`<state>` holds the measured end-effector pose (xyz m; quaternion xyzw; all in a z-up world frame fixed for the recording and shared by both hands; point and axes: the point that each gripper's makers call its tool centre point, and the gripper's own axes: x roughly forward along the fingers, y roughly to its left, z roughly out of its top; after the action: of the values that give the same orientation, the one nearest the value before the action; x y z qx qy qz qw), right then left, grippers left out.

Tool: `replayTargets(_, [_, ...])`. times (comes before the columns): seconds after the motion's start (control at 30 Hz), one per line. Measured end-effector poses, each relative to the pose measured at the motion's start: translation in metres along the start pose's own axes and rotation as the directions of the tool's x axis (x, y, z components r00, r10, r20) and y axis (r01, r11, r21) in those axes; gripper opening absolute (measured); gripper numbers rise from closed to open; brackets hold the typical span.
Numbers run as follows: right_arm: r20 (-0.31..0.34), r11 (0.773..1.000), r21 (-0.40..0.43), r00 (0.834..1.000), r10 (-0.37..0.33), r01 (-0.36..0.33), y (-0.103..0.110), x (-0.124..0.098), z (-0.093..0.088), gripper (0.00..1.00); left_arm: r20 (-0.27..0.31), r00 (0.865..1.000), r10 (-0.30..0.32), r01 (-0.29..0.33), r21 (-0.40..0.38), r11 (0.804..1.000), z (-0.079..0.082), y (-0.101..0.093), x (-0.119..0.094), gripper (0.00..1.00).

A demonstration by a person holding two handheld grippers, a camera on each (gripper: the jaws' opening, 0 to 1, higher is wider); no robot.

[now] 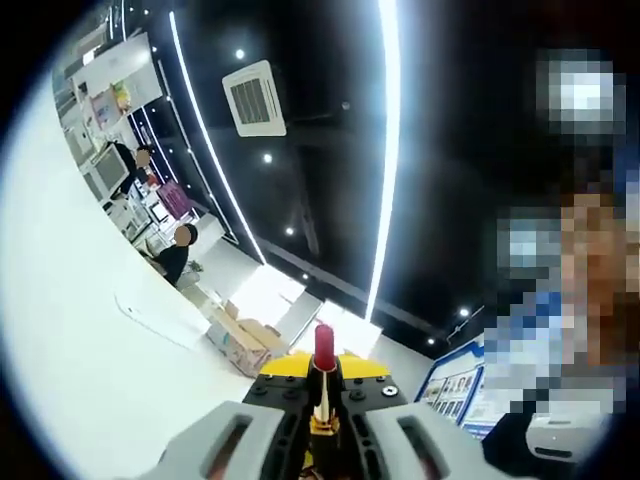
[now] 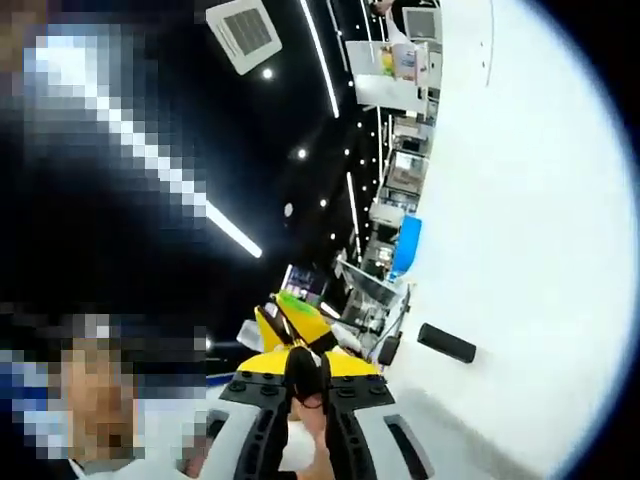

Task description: Unscrew the lipstick cap, remove the lipstick, and put the cap back on the lipstick

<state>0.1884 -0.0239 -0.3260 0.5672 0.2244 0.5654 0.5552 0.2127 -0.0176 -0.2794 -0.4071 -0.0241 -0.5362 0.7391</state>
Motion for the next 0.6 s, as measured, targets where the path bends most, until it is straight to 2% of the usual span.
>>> replayTargets(0.03, [0.007, 1.000, 0.001, 1.000, 0.010, -0.010, 0.001, 0.000, 0.001, 0.01, 0.000, 1.000, 0.000, 0.000, 0.002, 1.000, 0.000, 0.000, 0.000, 0.09])
replayTargets(0.07, [0.003, 1.000, 0.013, 1.000, 0.027, -0.027, 0.004, -0.001, 0.002, 0.01, -0.015, 1.000, 0.026, -0.025, 0.054, 0.998, -0.001, 0.005, 0.000, 0.09])
replayTargets(0.1, [-0.003, 1.000, -0.003, 1.000, 0.028, -0.028, 0.005, 0.001, 0.002, 0.01, -0.013, 1.000, 0.011, -0.010, 0.034, 0.999, -0.002, 0.000, 0.001, 0.09])
replayTargets(0.13, [-0.049, 0.997, -0.078, 0.999, 0.005, -0.009, 0.002, 0.002, -0.003, 0.01, -0.014, 1.000, 0.011, -0.011, 0.036, 0.999, -0.002, 0.001, 0.000, 0.09])
replayTargets(0.23, [-0.070, 0.977, -0.214, 0.997, -0.038, 0.022, 0.004, 0.007, -0.011, 0.04, 0.005, 1.000, 0.014, -0.015, 0.022, 1.000, 0.004, 0.004, -0.001, 0.09])
replayTargets(0.3, [-0.067, 0.979, -0.201, 0.997, -0.039, 0.024, 0.004, 0.008, -0.011, 0.13, 0.011, 1.000, 0.019, -0.019, 0.018, 1.000, 0.006, 0.006, -0.002, 0.09])
replayTargets(0.37, [-0.052, 0.979, -0.196, 0.996, -0.073, 0.061, -0.006, 0.007, -0.007, 0.23, 0.017, 1.000, 0.018, -0.018, 0.008, 1.000, 0.007, 0.006, -0.002, 0.09])
replayTargets(0.5, [-0.043, 0.982, -0.171, 0.995, -0.093, 0.085, -0.013, 0.003, -0.004, 0.25, 0.015, 1.000, 0.008, -0.008, -0.001, 1.000, 0.006, 0.003, -0.001, 0.09])
replayTargets(0.6, [-0.094, 0.995, -0.092, 0.995, -0.040, 0.032, -0.004, 0.007, -0.016, 0.23, 0.019, 1.000, -0.015, 0.015, -0.009, 1.000, 0.007, -0.002, 0.000, 0.09])
